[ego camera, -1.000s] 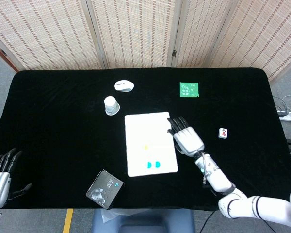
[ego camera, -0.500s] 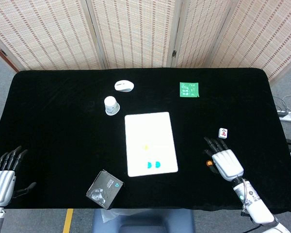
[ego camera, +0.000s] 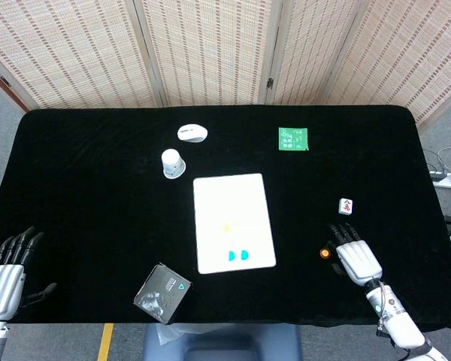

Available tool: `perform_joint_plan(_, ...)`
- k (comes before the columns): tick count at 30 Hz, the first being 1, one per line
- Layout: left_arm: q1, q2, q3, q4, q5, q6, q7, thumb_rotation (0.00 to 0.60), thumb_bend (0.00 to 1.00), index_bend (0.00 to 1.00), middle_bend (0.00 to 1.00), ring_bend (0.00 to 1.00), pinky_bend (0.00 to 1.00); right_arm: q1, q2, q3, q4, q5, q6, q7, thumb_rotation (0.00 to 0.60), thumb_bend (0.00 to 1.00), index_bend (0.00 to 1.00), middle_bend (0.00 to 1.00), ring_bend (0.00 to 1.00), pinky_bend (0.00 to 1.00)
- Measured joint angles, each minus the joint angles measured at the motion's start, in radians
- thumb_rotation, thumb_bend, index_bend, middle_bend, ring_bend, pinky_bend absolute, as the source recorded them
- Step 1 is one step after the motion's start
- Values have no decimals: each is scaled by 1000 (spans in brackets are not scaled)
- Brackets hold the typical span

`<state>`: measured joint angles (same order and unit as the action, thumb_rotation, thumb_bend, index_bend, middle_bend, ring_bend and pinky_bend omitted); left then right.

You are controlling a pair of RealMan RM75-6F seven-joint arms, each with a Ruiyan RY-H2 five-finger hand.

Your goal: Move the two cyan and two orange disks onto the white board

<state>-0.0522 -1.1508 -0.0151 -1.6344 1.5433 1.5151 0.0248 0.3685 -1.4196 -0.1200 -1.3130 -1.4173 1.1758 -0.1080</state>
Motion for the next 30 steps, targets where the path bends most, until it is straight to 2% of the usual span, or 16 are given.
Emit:
perform_joint_plan(15, -1, -1, 0, 4, -6, -3, -1, 600, 191, 84, 0, 10, 0, 5, -29, 45, 42, -19, -50, 24, 600, 425, 384, 12, 0, 0)
perform_joint_plan(30, 0, -3, 2, 10, -9, -3, -1, 600, 190, 84, 0, 9, 0, 2, -33, 68, 45, -8, -89, 4, 600, 425, 469, 34, 0, 0)
